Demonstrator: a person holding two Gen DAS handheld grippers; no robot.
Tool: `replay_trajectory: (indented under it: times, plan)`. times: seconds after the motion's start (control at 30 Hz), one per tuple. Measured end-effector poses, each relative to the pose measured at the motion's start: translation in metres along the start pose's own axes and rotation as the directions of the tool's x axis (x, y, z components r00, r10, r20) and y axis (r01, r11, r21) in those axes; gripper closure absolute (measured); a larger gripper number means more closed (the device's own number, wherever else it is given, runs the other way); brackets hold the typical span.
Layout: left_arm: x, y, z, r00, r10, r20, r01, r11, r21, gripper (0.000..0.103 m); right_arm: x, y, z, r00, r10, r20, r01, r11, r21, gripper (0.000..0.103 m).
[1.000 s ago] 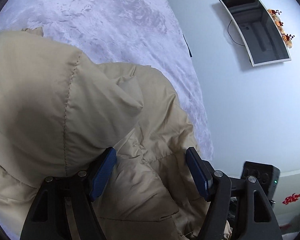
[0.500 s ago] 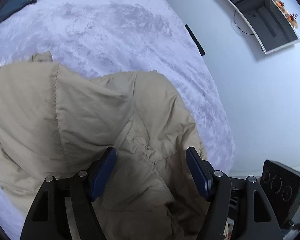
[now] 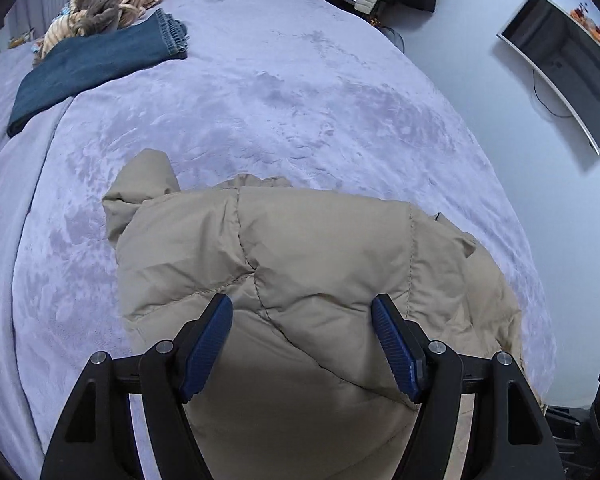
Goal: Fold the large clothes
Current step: 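Fold the jacket with the right gripper toward the left gripper while the left holds it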
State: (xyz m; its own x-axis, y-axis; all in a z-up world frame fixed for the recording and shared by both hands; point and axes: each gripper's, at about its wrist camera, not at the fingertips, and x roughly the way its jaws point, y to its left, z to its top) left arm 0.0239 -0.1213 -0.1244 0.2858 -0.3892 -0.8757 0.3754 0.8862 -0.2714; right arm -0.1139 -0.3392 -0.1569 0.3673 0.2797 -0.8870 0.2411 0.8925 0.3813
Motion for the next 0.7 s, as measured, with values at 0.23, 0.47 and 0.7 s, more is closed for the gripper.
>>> replay_trajectory:
  times: [0.23,0.47,0.7]
  plan:
    - [0.031,-0.064,-0.001,1.000,0.016,-0.024,-0.011,0.984,0.175,0.030,0.029,-0.059,-0.015,0.997,-0.035,-0.068,0.043,0.990,0.131,0.085]
    - [0.047,-0.073,0.002,0.998,0.054,-0.032,-0.048,0.984,0.169,0.019,0.004,-0.074,-0.010,0.996,0.058,-0.061,-0.047,0.984,0.170,0.077]
    - [0.050,-0.073,0.004,0.998,0.063,-0.030,-0.057,0.987,0.153,0.019,-0.056,-0.074,0.021,0.987,0.126,0.103,-0.136,0.986,0.099,0.048]
